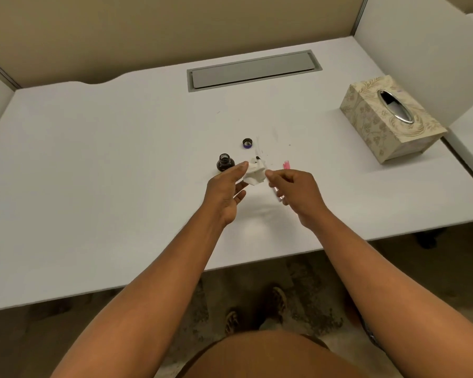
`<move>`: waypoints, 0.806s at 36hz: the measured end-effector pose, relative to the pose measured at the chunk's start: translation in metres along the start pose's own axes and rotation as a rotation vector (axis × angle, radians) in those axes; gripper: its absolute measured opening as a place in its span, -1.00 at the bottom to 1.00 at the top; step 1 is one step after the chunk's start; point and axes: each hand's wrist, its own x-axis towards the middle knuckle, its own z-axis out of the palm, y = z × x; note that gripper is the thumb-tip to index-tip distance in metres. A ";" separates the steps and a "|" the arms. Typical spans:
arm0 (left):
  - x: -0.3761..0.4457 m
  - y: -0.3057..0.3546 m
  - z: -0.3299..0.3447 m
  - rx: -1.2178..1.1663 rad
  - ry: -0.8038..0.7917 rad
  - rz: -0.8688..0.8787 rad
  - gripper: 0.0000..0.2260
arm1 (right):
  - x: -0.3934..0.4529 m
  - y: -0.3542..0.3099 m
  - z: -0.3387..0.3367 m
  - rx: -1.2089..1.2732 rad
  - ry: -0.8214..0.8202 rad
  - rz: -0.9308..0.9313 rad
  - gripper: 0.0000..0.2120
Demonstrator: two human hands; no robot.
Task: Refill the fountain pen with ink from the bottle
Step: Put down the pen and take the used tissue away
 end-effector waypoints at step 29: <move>-0.059 -0.054 0.064 0.447 -0.319 0.206 -0.63 | -0.092 0.007 -0.058 0.251 0.358 0.238 -0.72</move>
